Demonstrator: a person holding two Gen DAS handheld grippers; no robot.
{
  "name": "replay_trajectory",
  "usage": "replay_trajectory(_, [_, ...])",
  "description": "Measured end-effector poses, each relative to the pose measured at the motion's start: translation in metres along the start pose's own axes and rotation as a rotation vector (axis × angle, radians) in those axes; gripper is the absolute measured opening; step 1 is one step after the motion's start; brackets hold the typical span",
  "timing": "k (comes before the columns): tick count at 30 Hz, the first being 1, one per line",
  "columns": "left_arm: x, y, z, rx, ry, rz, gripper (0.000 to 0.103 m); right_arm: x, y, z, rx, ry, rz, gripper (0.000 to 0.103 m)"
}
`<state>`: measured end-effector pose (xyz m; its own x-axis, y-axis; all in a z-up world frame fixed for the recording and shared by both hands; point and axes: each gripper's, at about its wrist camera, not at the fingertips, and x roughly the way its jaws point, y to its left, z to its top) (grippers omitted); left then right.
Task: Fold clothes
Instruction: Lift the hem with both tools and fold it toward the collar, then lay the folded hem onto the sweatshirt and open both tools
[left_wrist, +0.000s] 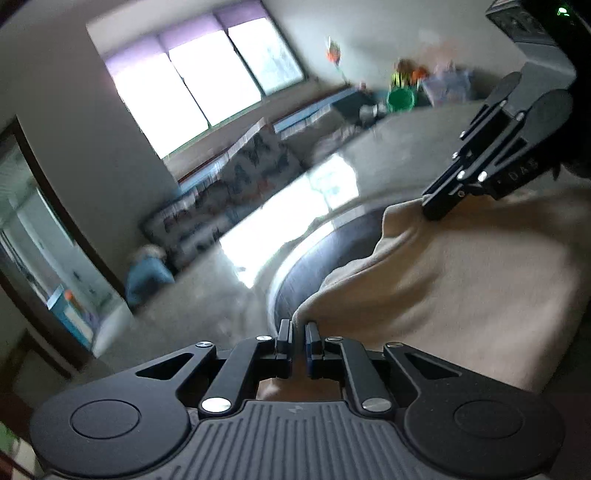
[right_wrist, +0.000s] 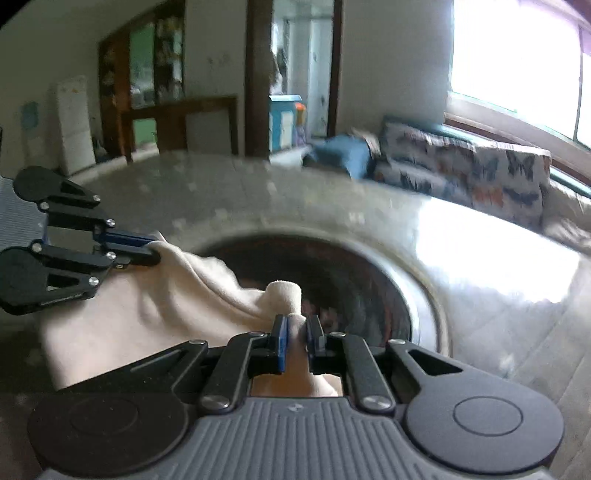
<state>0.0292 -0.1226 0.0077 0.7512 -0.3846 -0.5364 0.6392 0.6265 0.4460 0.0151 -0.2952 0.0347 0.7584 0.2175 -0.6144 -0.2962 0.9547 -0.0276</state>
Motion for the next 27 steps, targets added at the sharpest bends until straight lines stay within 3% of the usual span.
replay_trajectory(3, [0.003, -0.001, -0.005, -0.007, 0.018, 0.015, 0.028, 0.005, 0.001, -0.005, 0.0, 0.005, -0.012, 0.017])
replay_trajectory(5, [-0.001, 0.006, -0.005, -0.035, 0.017, 0.011, 0.031, 0.001, -0.004, -0.002, 0.025, 0.004, -0.007, 0.022])
replay_trajectory(10, [-0.016, 0.028, -0.003, -0.126, -0.005, 0.042, 0.032, -0.019, -0.009, 0.004, 0.074, -0.044, -0.004, 0.023])
replay_trajectory(17, [-0.048, 0.018, 0.003, -0.202, -0.079, -0.084, 0.03, -0.035, 0.002, -0.011, 0.126, -0.039, 0.112, 0.025])
replay_trajectory(19, [-0.051, 0.011, 0.0, -0.204, -0.075, -0.112, 0.03, -0.03, -0.002, -0.019, 0.145, -0.019, 0.103, 0.034])
replay_trajectory(23, [-0.041, 0.004, -0.009, -0.209, -0.025, -0.115, 0.03, -0.023, -0.013, -0.033, 0.194, -0.021, 0.119, 0.034])
replay_trajectory(27, [-0.035, 0.011, -0.016, -0.259, -0.012, -0.123, 0.032, -0.026, -0.01, -0.033, 0.167, -0.026, 0.152, 0.062])
